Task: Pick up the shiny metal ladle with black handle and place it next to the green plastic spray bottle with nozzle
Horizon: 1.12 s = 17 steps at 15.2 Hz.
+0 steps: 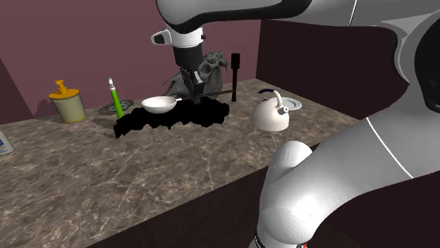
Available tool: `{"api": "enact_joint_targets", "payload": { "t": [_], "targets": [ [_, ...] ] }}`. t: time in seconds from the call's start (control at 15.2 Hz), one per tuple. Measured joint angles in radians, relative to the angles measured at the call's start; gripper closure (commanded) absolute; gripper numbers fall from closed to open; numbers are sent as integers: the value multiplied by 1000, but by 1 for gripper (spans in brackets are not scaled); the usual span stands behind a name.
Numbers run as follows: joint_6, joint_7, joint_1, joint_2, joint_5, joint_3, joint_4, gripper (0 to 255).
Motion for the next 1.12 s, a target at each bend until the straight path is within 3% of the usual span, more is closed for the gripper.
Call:
{"api": "enact_joint_targets", "payload": {
  "t": [0.66,1.12],
  "targets": [
    [-119,-21,5,35,15,15,155,255],
    [-67,-2,36,268,51,10,332,255]
  ]
}}
